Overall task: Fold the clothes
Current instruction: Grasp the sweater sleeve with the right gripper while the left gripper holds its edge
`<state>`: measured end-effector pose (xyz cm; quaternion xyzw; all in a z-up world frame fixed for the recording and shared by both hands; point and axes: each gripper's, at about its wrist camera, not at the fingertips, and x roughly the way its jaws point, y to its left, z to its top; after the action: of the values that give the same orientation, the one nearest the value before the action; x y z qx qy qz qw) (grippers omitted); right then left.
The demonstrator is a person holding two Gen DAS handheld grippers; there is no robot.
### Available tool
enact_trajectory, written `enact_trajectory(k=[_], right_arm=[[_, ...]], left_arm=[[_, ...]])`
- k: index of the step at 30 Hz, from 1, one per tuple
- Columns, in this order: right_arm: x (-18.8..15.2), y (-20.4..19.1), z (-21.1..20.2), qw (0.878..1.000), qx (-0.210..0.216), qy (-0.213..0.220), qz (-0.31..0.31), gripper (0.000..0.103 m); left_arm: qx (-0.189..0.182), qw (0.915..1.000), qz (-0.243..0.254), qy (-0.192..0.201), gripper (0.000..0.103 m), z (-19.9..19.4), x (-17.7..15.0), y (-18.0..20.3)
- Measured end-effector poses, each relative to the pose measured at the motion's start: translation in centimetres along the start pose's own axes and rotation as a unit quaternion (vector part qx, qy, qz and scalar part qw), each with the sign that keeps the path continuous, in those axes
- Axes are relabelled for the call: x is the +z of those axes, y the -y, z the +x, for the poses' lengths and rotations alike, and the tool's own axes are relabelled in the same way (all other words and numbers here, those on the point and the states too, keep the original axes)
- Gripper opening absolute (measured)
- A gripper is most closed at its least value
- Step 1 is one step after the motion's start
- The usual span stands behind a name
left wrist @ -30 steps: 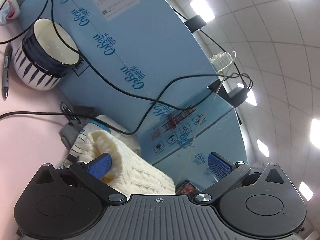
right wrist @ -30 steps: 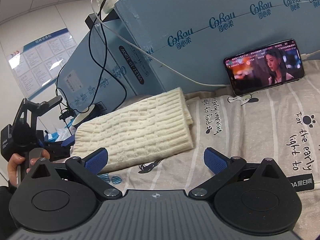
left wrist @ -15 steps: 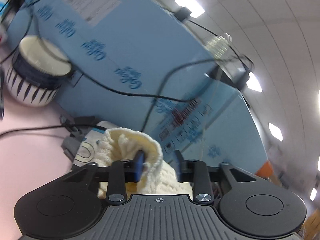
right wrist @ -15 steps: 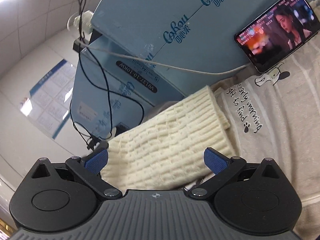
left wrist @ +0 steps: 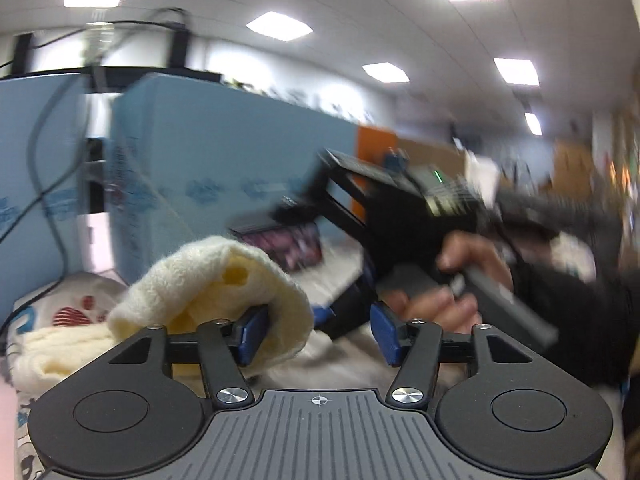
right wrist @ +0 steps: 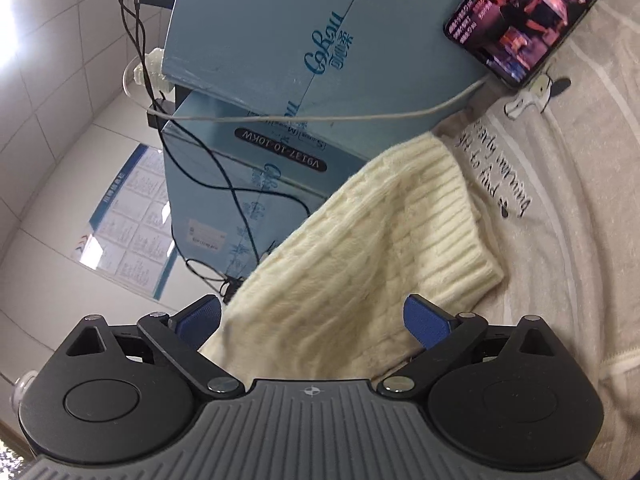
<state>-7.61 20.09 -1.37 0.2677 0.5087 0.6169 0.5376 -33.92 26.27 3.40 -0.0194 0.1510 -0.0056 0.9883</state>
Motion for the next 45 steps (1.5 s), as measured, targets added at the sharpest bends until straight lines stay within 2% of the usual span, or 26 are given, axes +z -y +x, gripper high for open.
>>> enact_trajectory(k=[3, 4, 5, 6, 8, 10, 11, 13, 14, 15, 16, 17, 19, 24, 29, 31, 32, 33, 34, 35, 36, 38, 40, 45], right_arm=[[-0.5, -0.1, -0.1, 1.0, 0.002, -0.02, 0.007, 0.095], [-0.7, -0.2, -0.3, 1.0, -0.01, -0.019, -0.003, 0.092], [-0.8, -0.4, -0.4, 1.0, -0.022, -0.018, -0.013, 0.081], [-0.9, -0.5, -0.6, 0.999, -0.034, -0.017, -0.024, 0.062], [-1.2, -0.9, -0.9, 0.997, -0.058, -0.016, -0.045, 0.046], [-1.4, -0.6, -1.1, 0.996, -0.063, -0.018, -0.064, 0.042], [-1.4, -0.3, -1.1, 0.996, -0.064, -0.019, -0.062, 0.04], [-1.4, 0.1, -1.2, 0.996, -0.067, -0.022, -0.053, 0.038], [-1.6, 0.2, -1.3, 0.996, -0.07, -0.023, -0.053, 0.038], [-1.7, 0.2, -1.4, 0.996, -0.072, -0.024, -0.053, 0.038], [-2.0, 0.2, -1.6, 0.995, -0.076, -0.024, -0.058, 0.038], [-2.2, 0.2, -1.7, 0.995, -0.078, -0.023, -0.061, 0.038], [-2.7, 0.2, -2.1, 0.994, -0.083, -0.023, -0.064, 0.038], [-3.7, 0.1, -3.0, 0.993, -0.092, -0.025, -0.075, 0.038], [-4.3, 0.0, -3.5, 0.992, -0.094, -0.029, -0.08, 0.038], [-4.5, -0.1, -3.7, 0.992, -0.094, -0.03, -0.083, 0.038], [-4.6, -0.2, -3.8, 0.992, -0.093, -0.03, -0.083, 0.038], [-4.7, -0.2, -4.0, 0.992, -0.092, -0.03, -0.084, 0.038], [-4.8, -0.2, -4.2, 0.992, -0.091, -0.03, -0.084, 0.038], [-4.9, -0.3, -4.4, 0.992, -0.091, -0.03, -0.085, 0.038], [-5.0, -0.3, -4.6, 0.992, -0.091, -0.031, -0.086, 0.038], [-5.1, -0.5, -5.0, 0.991, -0.087, -0.03, -0.094, 0.038], [-5.4, -0.8, -5.6, 0.991, -0.082, -0.028, -0.107, 0.037], [-5.7, -0.9, -7.8, 0.991, -0.07, -0.013, -0.109, 0.037]], left_arm=[[-0.034, 0.9982, 0.039, -0.029, 0.057, 0.7, -0.4, 1.9], [-0.05, 0.9966, 0.054, -0.038, 0.057, 0.9, -0.6, 2.6], [-0.064, 0.9944, 0.07, -0.047, 0.058, 1.2, -0.8, 3.3], [-0.074, 0.992, 0.086, -0.055, 0.059, 1.4, -0.9, 3.9], [-0.095, 0.9875, 0.112, -0.057, 0.059, 1.1, -1.0, 4.6], [-0.116, 0.9853, 0.122, -0.028, 0.059, -0.2, -0.8, 4.5], [-0.128, 0.9848, 0.117, 0.003, 0.059, -1.4, -0.6, 4.1], [-0.147, 0.9812, 0.105, 0.068, 0.066, -3.9, -0.3, 3.0], [-0.138, 0.9811, 0.087, 0.103, 0.078, -5.1, -0.2, 2.1], [-0.114, 0.9826, 0.06, 0.134, 0.094, -6.1, -0.2, 0.9], [-0.082, 0.9839, 0.027, 0.157, 0.101, -6.7, -0.2, -0.4], [-0.032, 0.9863, -0.02, 0.16, 0.103, -6.7, -0.3, -1.8], [0.057, 0.9799, -0.102, 0.162, 0.103, -6.5, -0.5, -4.2], [0.129, 0.9777, -0.131, 0.102, 0.103, -4.3, -1.0, -5.0], [0.199, 0.9661, -0.159, 0.041, 0.102, -2.1, -1.5, -5.7], [0.226, 0.9589, -0.17, 0.017, 0.096, -1.2, -1.8, -6.0], [0.24, 0.9547, -0.176, 0.004, 0.086, -0.8, -1.9, -6.1], [0.254, 0.9502, -0.181, -0.008, 0.068, -0.3, -2.0, -6.3], [0.267, 0.9453, -0.186, -0.02, 0.059, 0.1, -2.1, -6.4], [0.279, 0.9419, -0.185, -0.028, 0.041, 0.5, -2.1, -6.4], [0.286, 0.9424, -0.171, -0.025, 0.035, 0.6, -2.0, -5.9], [0.299, 0.9434, -0.141, -0.018, 0.032, 0.8, -1.7, -5.0], [0.301, 0.9474, -0.11, -0.002, 0.03, 1.0, -1.4, -3.9], [0.302, 0.9509, -0.049, 0.045, 0.025, 1.0, -1.1, -1.7]])
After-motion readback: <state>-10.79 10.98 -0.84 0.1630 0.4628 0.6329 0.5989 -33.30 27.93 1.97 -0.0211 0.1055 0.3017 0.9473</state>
